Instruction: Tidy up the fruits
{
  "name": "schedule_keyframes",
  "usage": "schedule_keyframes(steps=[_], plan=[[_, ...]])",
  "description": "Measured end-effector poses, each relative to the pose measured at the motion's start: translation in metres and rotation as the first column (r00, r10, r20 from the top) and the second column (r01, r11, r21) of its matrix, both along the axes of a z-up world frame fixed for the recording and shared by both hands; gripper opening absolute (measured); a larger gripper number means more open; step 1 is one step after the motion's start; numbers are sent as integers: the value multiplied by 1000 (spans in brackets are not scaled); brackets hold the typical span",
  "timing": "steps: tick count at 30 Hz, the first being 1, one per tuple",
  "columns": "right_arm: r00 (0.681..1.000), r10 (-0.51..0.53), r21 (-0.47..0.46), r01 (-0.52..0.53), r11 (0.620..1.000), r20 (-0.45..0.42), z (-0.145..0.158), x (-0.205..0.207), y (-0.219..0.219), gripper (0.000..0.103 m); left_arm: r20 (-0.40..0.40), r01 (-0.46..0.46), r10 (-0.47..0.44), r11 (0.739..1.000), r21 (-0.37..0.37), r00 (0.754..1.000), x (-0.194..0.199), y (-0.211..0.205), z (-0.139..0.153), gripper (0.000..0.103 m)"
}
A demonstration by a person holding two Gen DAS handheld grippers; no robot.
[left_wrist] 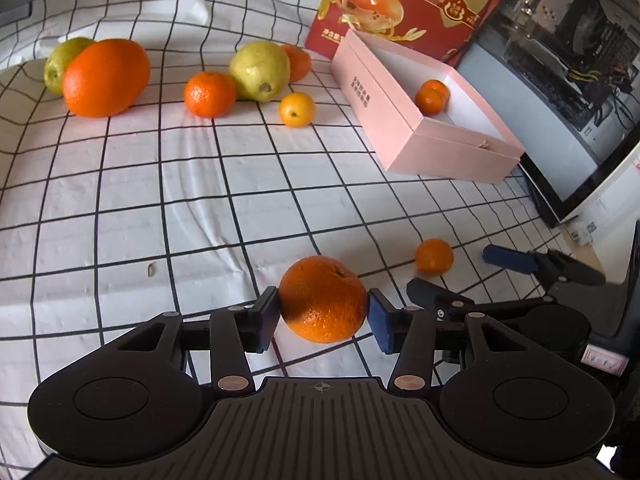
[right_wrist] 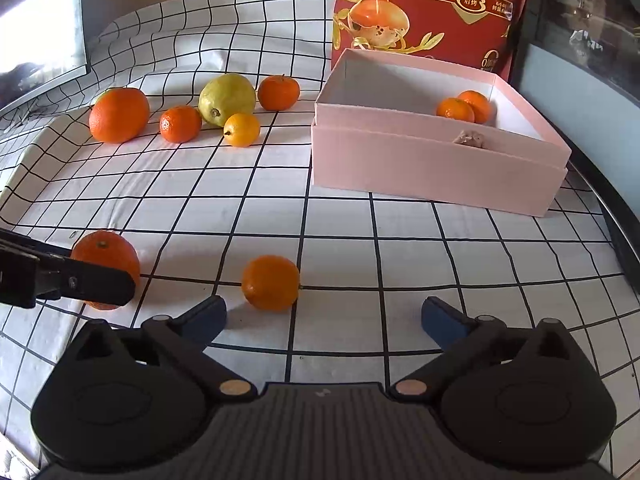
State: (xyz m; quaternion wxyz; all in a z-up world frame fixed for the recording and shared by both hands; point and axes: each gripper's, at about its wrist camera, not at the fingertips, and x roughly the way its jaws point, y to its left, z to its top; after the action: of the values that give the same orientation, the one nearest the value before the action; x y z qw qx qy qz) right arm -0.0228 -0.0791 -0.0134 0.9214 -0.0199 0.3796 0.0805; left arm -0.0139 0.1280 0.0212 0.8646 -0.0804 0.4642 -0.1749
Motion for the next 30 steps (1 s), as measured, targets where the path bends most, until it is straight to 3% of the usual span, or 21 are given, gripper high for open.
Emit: schedule_keyframes(steps=[4,7,10,12,30], plan=[[1000,19,1,-19,1000,-2,1,4,1,101,12,-9,9,1000,-1,1000,-2,-1,0,53],[999,32,1,-33,999,12,5,7,3,85,13,-12,12,1000,-8,1000,-2,0,0,53],[998,63,-7,-63,998,11,11,11,6,54,16,-17,17,1000,-14,1000,-3,2,0,53],[997,72,-19,-72,997,-5,15,13,8,27,16,-22,22,1000,-13,1000,-4,1,0,53],[997,-66,-18,66,998,-26,29,-3,-36,27,9,-52,52,998,29,999,-7,-11,5,52]])
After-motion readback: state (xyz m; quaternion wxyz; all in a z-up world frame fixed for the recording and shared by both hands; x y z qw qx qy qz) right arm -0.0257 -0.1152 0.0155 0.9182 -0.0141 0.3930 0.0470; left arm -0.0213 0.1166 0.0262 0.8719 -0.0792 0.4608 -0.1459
